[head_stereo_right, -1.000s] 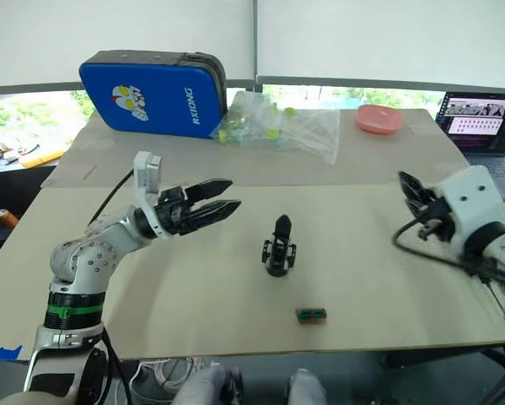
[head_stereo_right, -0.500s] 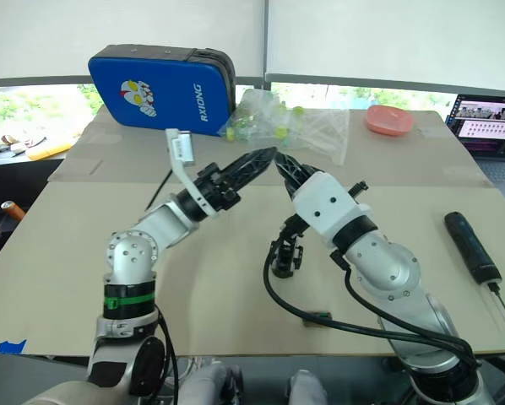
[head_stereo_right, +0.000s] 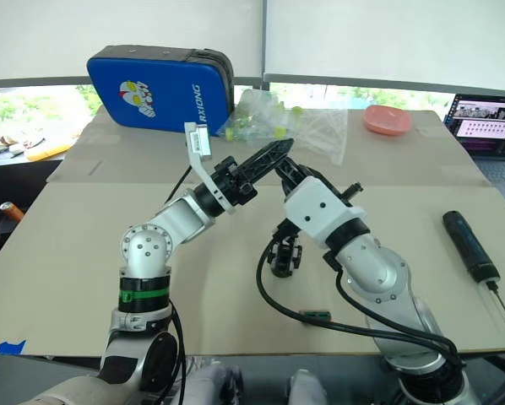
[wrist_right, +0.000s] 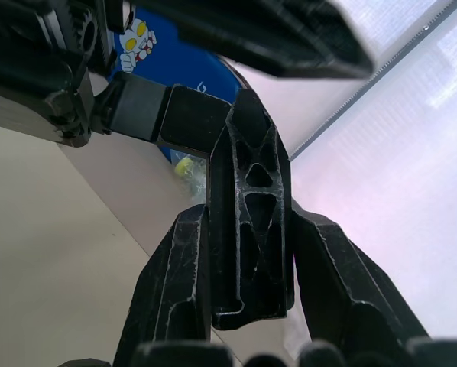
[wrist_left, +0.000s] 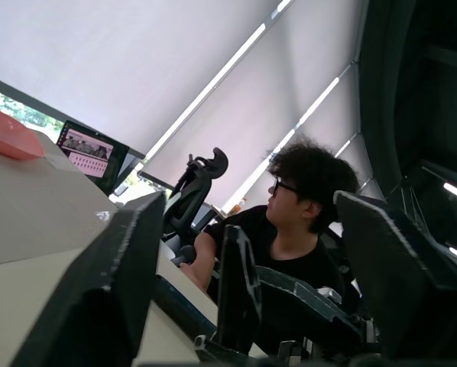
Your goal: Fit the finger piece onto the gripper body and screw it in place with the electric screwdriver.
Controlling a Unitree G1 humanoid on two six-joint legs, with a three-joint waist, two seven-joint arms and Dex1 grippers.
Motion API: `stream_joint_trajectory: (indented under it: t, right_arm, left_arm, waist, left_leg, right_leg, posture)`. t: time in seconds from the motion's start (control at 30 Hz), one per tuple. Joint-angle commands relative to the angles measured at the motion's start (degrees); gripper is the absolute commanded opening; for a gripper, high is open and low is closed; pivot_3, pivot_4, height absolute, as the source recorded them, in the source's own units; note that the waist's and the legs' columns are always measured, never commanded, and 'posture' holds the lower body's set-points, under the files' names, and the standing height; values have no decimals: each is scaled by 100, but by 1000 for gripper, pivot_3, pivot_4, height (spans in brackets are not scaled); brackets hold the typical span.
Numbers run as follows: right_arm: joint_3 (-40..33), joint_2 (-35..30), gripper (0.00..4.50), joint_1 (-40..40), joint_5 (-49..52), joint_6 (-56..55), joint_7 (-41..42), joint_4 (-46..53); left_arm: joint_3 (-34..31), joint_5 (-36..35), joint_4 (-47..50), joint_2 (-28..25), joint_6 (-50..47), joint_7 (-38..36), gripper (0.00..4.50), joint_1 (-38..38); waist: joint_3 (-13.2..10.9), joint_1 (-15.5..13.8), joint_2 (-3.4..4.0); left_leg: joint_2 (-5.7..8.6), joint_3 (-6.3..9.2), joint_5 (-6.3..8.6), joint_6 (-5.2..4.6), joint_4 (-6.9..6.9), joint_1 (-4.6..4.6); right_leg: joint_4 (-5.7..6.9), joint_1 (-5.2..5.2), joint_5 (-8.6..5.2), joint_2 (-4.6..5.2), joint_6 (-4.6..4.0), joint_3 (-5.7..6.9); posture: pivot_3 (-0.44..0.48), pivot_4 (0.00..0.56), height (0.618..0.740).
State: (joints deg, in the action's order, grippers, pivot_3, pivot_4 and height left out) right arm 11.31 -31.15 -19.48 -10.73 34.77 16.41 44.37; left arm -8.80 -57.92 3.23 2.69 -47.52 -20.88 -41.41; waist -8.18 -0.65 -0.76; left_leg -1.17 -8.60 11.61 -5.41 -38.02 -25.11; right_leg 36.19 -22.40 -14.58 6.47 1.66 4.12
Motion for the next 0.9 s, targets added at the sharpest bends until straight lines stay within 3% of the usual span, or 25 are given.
stream_joint_trajectory:
  t: [0.03, 0.13, 0.3, 0.37, 0.5, 0.6, 0.7, 0.77, 0.9]
  right_arm:
    - [-1, 67, 1143, -87, -213, -167, -1, 124]
    - [-3, 96, 1143, -102, -272, -218, 59, 92]
    - [-86, 183, 1143, -71, -165, -199, 214, 122]
    - [-209, 226, 2170, -35, -43, -82, 315, 207]
    - [-876, 65, 3475, 57, 354, 2, 731, 409]
    - [-1785, -212, 4477, 252, 1272, 15, 1524, 550]
    - [-3026, -446, 4477, 319, 2686, 378, 2314, 496]
    - [-3847, -673, 4477, 119, 3829, 1307, 2570, 324]
    - [-4806, -1297, 4477, -417, 6324, 3880, 2608, -361]
  left_arm:
    - [49, -62, 55, 59, 50, -18, 1640, -60]
    - [38, -75, 31, 88, 63, -16, 51, -47]
    - [-22, -154, -48, 174, 114, -35, 0, -43]
    - [-166, -221, -173, 215, 222, -45, 0, -145]
    - [-302, -26, -676, -89, 521, -628, 0, -530]
    - [-176, 258, -1224, -648, 601, -1469, 0, -896]
    - [338, 707, -1547, -1443, 554, -2773, 0, -1218]
    - [829, 1013, -1553, -1984, 599, -3853, 0, -1412]
    - [1450, 1656, -1893, -2413, 1044, -5138, 0, -1710]
  waist:
    - [0, 1, 0]
    - [0, 1, 0]
    - [0, 2, 0]
    - [0, 2, 0]
    - [-1, -4, -2]
    - [-1, -3, -2]
    - [-2, 5, -2]
    - [-3, 11, -3]
    - [-4, -5, -3]
  left_leg:
    - [0, 0, 0, 0, 0, 0]
    - [0, 1, 0, 0, 0, 0]
    - [0, 2, 0, 0, 0, 0]
    - [0, 2, 0, 0, 0, 0]
    - [5, 3, 0, 0, 0, -1]
    - [8, 4, 1, -1, 0, -1]
    - [9, 4, 2, -2, 3, -1]
    - [10, 5, 2, -2, 7, -1]
    - [7, 15, 20, 19, 8, -2]
  right_leg:
    - [0, 0, 0, 0, 0, 0]
    - [0, 0, 0, -1, 0, 0]
    - [0, 0, 0, 0, 0, 1]
    - [-1, 1, 0, 0, 0, 1]
    - [-1, 0, 0, 1, 0, 6]
    - [-3, 1, 0, 0, 0, 8]
    - [-6, 1, -1, -1, 1, 11]
    - [-7, 1, -1, -1, 0, 12]
    - [-12, 1, 2, 14, -7, 15]
  posture:
    - [0, 150, 740]
    - [0, 150, 740]
    - [0, 150, 740]
    - [0, 150, 740]
    - [0, 150, 740]
    - [0, 150, 740]
    - [0, 150, 740]
    - [0, 150, 740]
    - [0, 150, 740]
